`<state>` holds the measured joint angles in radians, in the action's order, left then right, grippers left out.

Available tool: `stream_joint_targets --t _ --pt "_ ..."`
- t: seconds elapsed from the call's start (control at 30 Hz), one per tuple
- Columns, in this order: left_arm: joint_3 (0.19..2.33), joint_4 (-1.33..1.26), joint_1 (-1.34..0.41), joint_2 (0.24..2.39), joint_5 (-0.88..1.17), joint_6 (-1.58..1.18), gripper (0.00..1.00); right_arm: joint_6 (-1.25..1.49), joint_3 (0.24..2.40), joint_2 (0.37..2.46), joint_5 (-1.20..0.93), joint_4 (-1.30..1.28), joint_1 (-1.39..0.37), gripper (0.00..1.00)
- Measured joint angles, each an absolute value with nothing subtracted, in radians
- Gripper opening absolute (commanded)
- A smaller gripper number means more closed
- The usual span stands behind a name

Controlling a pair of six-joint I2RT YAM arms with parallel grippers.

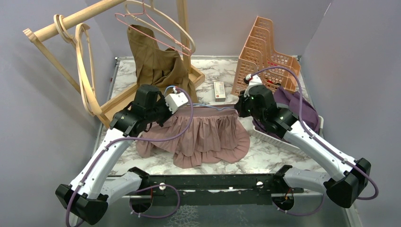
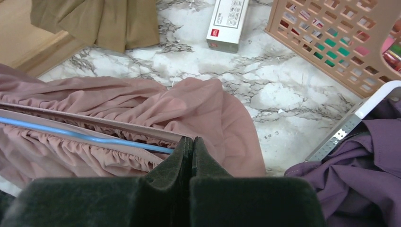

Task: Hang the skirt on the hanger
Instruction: Hang the skirt on the hanger.

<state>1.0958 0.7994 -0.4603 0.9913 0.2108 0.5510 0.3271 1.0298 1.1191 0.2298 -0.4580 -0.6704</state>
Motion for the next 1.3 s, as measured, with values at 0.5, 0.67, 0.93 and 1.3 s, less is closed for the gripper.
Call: stream_joint_targets --t 0.5,0.67,0.93,1.3 --pt "1.127 0.772 -0.466 1.007 0.184 0.489 0.0 0.231 1.001 1.106 0.267 -0.443 -0.674 0.01" --pt "1.126 0.771 -0.467 1.003 0.215 0.502 0.0 0.236 0.989 1.106 0.247 -0.442 -0.674 0.01" --pt "1.04 0.768 -0.466 0.946 0.266 0.563 0.0 0.262 1.054 1.077 0.254 -0.467 -0.674 0.01" --pt "1.016 0.776 -0.467 0.93 0.276 0.603 0.0 0.313 1.094 1.053 0.271 -0.523 -0.674 0.01"
